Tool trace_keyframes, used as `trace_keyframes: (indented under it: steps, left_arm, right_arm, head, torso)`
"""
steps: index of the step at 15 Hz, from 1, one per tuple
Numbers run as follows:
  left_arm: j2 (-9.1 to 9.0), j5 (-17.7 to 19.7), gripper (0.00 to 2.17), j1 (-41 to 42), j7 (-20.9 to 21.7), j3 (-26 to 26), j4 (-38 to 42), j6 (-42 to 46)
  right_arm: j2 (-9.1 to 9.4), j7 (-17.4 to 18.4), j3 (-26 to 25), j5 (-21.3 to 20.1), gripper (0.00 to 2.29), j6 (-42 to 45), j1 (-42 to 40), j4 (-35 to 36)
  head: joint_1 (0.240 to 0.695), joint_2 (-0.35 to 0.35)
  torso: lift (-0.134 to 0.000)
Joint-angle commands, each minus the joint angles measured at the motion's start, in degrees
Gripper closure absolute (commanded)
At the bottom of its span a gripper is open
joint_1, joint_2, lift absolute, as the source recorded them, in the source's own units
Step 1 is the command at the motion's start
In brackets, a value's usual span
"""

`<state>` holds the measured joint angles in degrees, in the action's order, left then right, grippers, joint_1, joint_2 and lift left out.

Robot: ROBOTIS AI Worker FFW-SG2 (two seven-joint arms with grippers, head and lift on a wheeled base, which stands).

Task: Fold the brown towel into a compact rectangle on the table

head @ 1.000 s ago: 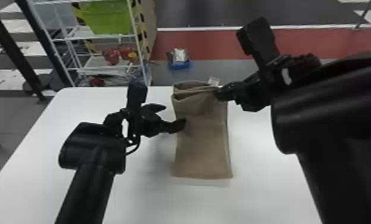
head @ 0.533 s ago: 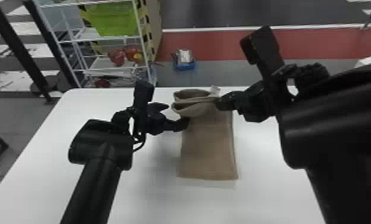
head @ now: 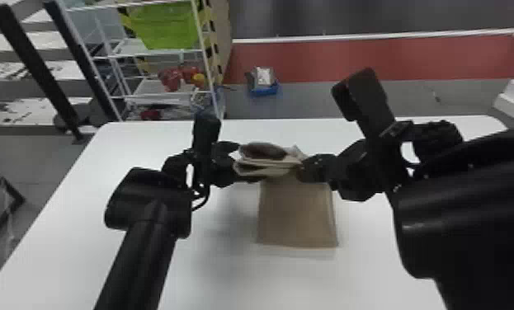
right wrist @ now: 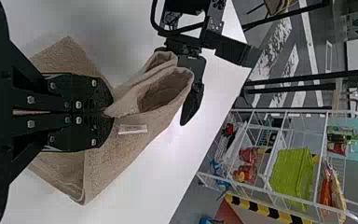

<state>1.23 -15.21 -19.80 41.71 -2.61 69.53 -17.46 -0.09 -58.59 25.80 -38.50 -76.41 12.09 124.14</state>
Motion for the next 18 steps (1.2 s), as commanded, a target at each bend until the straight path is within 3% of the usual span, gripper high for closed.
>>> trace_keyframes:
  steps: [1, 6, 10, 18]
  left_arm:
    - [0.0, 0.0, 0.04, 0.64, 0.04, -0.12, 0.34, 0.27]
    - [0.0, 0.0, 0.04, 4.07, 1.1, -0.2, 4.56, 0.8]
    - [0.62, 0.09, 0.04, 6.8, 2.68, -0.29, 9.13, 0.8]
    - [0.27, -0.26, 0.04, 6.18, 2.85, 0.94, 8.34, 0.27]
  right_arm:
    - [0.14, -0.47, -0.4, -0.17, 1.29, -0.02, -0.66, 1.1]
    - [-0.09, -1.88, -3.3, -0.17, 1.29, 0.51, -0.49, 1.1]
    - [-2.55, -3.28, -5.14, 0.09, 1.29, 1.56, -0.93, 1.1]
    - [-3.08, -6.01, -6.46, 0.09, 1.29, 2.44, -2.33, 5.06]
  head:
    - [0.695, 0.132]
    - [0.695, 0.125]
    - [0.695, 0.11]
    - [0.695, 0.093]
  torso:
    - [-0.134]
    - [-0.134]
    - [-0.134]
    - [-0.134]
